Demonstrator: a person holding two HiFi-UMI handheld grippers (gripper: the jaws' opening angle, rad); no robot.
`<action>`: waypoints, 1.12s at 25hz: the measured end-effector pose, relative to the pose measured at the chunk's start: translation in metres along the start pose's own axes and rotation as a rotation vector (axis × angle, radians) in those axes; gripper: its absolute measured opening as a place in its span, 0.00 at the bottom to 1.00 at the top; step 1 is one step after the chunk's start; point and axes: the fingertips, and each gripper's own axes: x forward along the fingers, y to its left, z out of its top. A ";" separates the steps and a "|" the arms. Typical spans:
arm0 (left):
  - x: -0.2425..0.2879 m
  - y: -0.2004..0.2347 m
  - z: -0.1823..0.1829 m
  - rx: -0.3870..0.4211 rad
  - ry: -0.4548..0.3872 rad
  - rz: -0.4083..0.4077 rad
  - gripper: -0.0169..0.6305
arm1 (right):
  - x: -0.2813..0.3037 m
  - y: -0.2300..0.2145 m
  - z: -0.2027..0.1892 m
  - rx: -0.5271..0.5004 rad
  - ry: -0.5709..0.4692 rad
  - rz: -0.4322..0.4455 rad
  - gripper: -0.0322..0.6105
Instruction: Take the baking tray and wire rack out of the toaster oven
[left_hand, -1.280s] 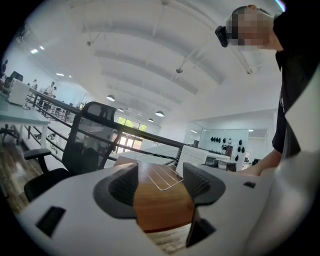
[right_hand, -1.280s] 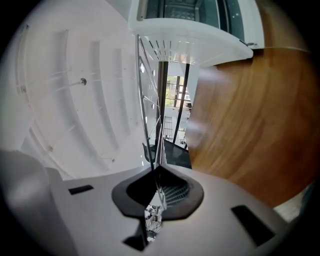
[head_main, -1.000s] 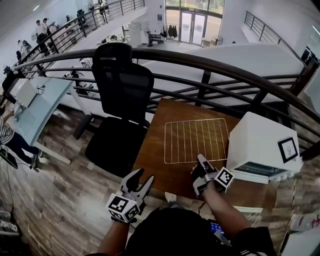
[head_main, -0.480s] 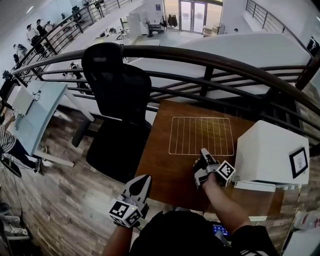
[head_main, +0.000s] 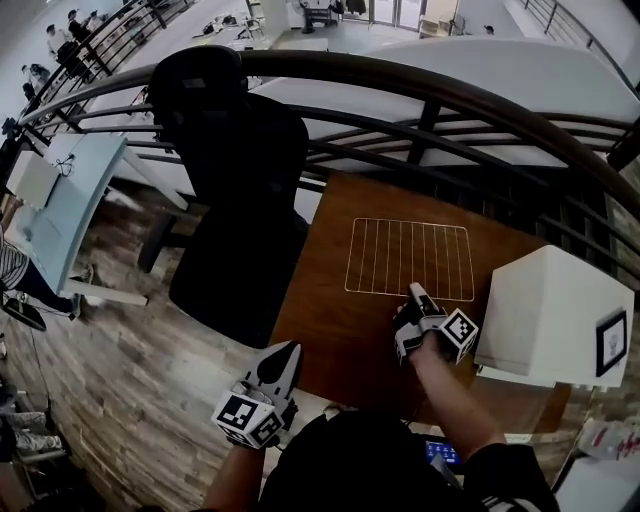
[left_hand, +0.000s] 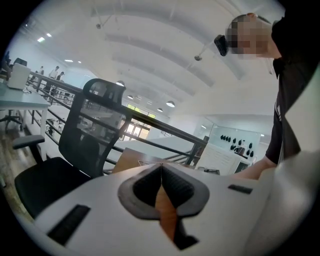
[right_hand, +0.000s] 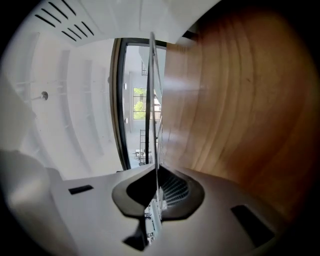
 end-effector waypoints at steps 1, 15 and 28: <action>0.002 0.001 -0.001 -0.008 0.004 0.000 0.05 | 0.001 -0.003 0.001 -0.003 0.000 -0.018 0.05; 0.015 0.008 -0.005 -0.058 0.011 -0.007 0.05 | 0.000 -0.031 -0.037 -0.452 0.369 -0.397 0.56; -0.025 -0.006 0.000 -0.021 -0.048 -0.007 0.05 | -0.041 -0.008 -0.085 -0.830 0.575 -0.439 0.54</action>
